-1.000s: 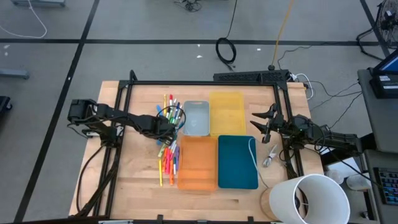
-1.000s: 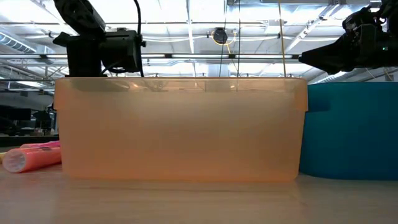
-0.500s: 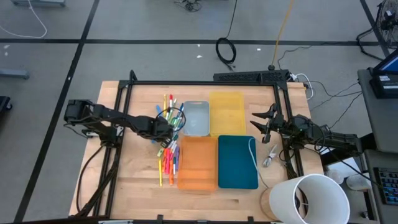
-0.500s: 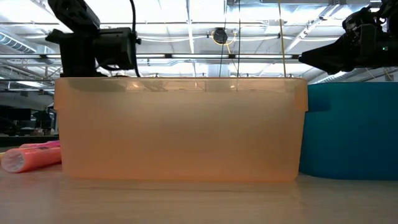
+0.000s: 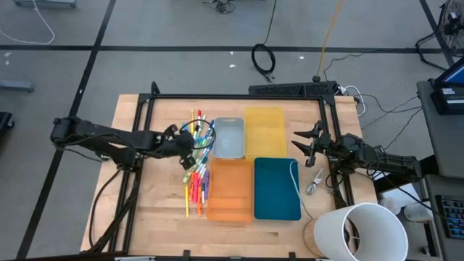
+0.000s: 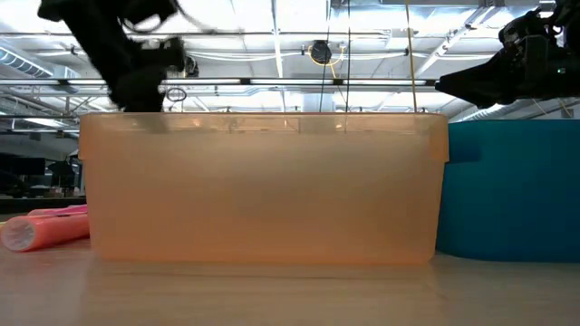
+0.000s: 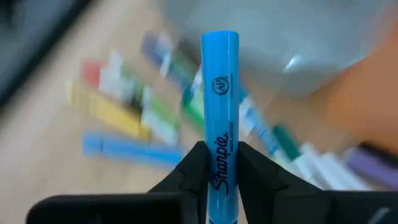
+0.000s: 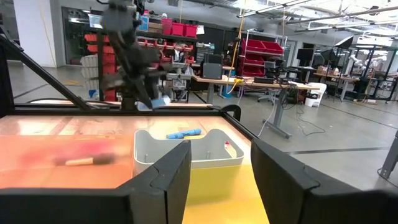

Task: Pick & Place Markers
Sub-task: Put the blue highlighter pen into the yellow bin

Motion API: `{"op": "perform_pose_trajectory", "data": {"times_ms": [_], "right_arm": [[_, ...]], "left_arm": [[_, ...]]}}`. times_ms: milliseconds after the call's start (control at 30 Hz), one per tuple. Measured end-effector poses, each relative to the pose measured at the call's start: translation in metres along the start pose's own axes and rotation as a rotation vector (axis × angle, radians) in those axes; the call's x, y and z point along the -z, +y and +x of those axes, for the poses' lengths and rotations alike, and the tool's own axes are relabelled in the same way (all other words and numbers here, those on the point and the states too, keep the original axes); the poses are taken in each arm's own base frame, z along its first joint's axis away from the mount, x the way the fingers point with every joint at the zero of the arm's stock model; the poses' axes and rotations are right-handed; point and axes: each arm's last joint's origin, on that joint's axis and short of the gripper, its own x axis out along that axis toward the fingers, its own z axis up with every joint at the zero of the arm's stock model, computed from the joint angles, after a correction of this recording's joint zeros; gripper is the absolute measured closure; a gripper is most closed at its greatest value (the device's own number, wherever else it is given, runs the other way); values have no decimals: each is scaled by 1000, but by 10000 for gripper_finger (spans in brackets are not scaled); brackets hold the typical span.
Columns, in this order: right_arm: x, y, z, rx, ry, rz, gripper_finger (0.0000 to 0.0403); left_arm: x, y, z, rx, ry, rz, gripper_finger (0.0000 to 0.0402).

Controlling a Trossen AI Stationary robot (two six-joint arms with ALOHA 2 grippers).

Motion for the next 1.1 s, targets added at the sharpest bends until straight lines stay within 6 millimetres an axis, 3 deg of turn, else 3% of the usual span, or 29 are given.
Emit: {"op": "perform_pose_trajectory", "data": {"times_ms": [300,567,900,1100], "right_arm": [[0,0,0,0,0,0,248],[0,0,0,0,0,0,248],[0,0,0,0,-1,0,248],[-1,0,0,1,-8,-86,248]], "left_arm": [[-31,14,-39,108,-401,218,338],[-49,19,-38,375,-587,322,332],[-20,24,-11,563,-945,316,331],[-10,35,-7,591,-1035,232,330]]}}
